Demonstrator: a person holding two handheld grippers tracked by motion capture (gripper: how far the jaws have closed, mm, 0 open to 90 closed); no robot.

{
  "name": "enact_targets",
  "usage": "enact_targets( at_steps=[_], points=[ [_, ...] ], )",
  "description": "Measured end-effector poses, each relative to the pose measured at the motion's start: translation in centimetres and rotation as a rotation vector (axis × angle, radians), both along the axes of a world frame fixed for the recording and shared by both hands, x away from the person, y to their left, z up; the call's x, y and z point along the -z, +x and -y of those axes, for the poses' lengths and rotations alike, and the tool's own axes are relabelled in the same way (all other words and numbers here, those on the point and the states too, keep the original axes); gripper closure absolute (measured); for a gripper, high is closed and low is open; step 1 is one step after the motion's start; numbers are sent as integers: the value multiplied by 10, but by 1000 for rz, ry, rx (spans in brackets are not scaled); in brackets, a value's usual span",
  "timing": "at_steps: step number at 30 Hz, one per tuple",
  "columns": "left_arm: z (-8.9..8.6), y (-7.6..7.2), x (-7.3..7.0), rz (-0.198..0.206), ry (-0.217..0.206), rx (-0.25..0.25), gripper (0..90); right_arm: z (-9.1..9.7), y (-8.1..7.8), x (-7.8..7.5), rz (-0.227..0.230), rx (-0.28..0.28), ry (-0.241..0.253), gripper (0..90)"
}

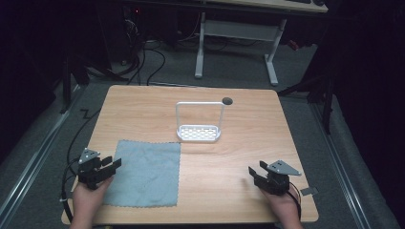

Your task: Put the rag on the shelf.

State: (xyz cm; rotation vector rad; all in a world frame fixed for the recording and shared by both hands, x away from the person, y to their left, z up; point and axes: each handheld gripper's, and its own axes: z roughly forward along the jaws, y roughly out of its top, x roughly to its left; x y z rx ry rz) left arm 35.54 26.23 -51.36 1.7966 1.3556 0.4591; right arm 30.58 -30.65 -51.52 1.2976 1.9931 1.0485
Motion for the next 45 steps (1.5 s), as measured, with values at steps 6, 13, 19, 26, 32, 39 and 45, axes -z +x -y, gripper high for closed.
enact_targets(
  at_steps=[6, 13, 19, 26, 32, 39, 45],
  points=[
    [1, 0, 1, 0, 0, 3, 554, 1, 1, 2, -9, 2, 8, 470],
    [2, 1, 5, -28, 19, 19, 553, 1, 0, 1, -7, 1, 9, 477],
    [9, 1, 11, -92, 67, 97, 848, -1, 0, 1, -7, -5, 3, 484],
    [23, -2, 14, -102, 104, 145, 900, -2, -2, 0, -2, -16, 5, 544],
    [49, -9, 14, -98, 114, 227, 900, -22, -3, -4, -14, -98, 43, 793],
    [75, -17, 13, -94, 124, 319, 900, -70, -5, -8, -31, -242, 28, 856],
    [88, -21, 13, -80, 137, 364, 900, -126, 13, -6, -60, -373, 0, 869]
  ],
)
